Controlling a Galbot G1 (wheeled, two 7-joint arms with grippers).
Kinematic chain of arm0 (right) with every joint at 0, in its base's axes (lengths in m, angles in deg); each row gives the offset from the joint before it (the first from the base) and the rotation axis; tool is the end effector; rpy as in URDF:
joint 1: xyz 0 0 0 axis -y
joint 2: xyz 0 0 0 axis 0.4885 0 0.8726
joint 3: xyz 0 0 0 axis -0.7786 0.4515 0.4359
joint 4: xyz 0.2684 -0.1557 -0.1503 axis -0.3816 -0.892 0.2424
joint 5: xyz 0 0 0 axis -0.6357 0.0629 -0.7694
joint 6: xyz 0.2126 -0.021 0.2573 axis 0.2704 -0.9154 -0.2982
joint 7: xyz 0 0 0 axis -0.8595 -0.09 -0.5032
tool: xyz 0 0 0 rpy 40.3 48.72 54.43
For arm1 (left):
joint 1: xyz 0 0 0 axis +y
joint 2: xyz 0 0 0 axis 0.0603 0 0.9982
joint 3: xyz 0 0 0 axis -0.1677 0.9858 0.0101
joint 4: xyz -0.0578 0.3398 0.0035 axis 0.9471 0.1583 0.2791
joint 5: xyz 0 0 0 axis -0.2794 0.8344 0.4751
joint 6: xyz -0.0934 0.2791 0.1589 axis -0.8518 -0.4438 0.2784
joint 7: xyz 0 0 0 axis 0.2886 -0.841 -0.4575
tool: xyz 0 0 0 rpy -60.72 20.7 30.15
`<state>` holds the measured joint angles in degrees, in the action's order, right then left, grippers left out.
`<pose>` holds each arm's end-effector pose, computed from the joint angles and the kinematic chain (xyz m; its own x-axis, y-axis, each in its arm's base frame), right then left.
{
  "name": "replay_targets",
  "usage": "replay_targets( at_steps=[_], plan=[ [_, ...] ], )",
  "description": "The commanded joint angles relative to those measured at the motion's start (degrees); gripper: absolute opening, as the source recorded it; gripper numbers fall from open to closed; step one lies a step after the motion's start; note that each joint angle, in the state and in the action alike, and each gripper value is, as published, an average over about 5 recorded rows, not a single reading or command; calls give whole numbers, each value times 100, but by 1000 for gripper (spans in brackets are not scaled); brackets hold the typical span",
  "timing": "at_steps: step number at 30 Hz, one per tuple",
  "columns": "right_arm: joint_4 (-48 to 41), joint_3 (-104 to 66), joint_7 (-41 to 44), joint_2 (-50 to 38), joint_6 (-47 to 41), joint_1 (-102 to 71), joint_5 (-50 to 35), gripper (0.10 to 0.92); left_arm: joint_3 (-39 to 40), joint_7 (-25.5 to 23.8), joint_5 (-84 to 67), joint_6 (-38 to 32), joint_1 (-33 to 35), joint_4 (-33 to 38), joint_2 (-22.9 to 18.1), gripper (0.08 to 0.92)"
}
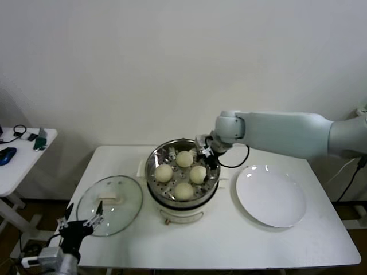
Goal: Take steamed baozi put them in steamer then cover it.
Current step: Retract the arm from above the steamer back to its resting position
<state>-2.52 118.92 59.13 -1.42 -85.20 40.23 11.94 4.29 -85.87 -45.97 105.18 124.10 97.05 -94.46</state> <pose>0.5267 0.0475 -0.0652 -0.1377 -0.2751 0.9515 -0.9429 -0.2576 -0.2110 0.1210 0.0845 -0.2703 -0.9481 -0.1558 0.2773 -0.1418 0.9874 0.0699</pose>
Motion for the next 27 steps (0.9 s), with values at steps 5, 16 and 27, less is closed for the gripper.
replay_targets(
  at_steps=[5, 16, 27],
  plan=[
    [-419, -898, -866, -1145, 659, 351, -1502, 823, 45, 61, -161, 357, -101, 110, 96, 823],
    [782, -4948, -3787, -2917, 456, -3066, -1118, 823, 104, 73, 24, 295, -327, 149, 229, 823],
    [1586, -9752, -4156, -4026, 997, -8231, -532, 823, 132, 76, 276, 345, -509, 65, 438, 823]
  ],
)
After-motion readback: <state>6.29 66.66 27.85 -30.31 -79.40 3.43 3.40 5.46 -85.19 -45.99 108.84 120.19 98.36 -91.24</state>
